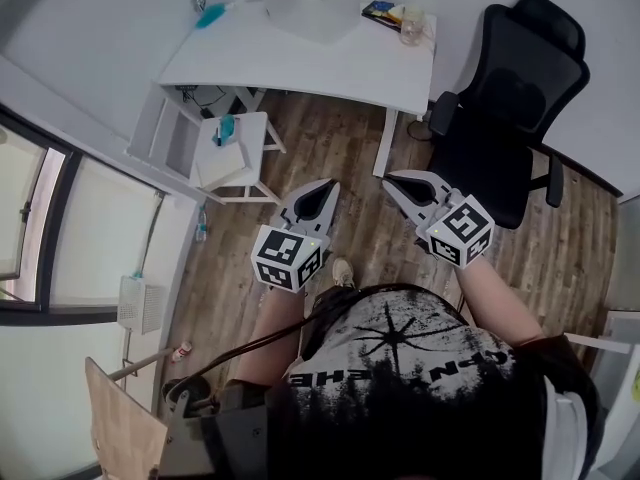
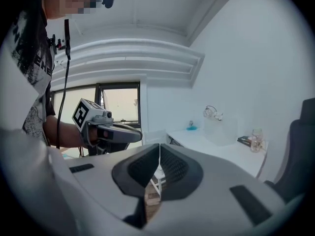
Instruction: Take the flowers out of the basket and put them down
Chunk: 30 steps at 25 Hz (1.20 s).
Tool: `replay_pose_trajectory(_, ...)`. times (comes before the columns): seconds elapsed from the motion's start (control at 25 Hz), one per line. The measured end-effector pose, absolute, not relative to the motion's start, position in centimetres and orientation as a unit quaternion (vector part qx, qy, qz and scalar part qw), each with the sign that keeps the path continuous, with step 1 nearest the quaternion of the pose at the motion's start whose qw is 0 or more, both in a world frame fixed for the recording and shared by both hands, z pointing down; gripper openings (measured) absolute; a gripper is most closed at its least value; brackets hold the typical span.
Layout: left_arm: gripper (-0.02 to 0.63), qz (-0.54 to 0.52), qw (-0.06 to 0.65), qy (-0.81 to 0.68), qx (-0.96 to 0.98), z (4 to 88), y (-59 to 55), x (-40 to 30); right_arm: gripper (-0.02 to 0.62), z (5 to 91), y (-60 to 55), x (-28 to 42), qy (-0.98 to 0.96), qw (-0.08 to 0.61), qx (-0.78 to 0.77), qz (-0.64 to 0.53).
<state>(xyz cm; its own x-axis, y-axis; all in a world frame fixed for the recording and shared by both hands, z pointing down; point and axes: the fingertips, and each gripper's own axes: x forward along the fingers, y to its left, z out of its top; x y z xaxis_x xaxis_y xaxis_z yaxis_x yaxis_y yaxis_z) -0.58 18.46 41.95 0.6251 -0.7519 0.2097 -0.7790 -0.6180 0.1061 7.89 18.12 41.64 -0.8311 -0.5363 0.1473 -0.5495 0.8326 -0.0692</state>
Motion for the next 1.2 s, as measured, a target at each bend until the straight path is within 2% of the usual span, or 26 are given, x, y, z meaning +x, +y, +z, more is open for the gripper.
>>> replay_pose_trajectory(0.68, 0.011, 0.074, 0.109, -0.414, 0.900, 44.0, 7.7, -12.7, 0.018, 43.5, 7.2, -4.7, -0.953, 0.077, 0.289, 0.054)
replay_pose_trajectory(1.2, 0.011, 0.073, 0.135, -0.416, 0.896, 45.9, 4.8, -15.6, 0.019, 44.5, 4.3, -8.3, -0.957, 0.077, 0.269, 0.080)
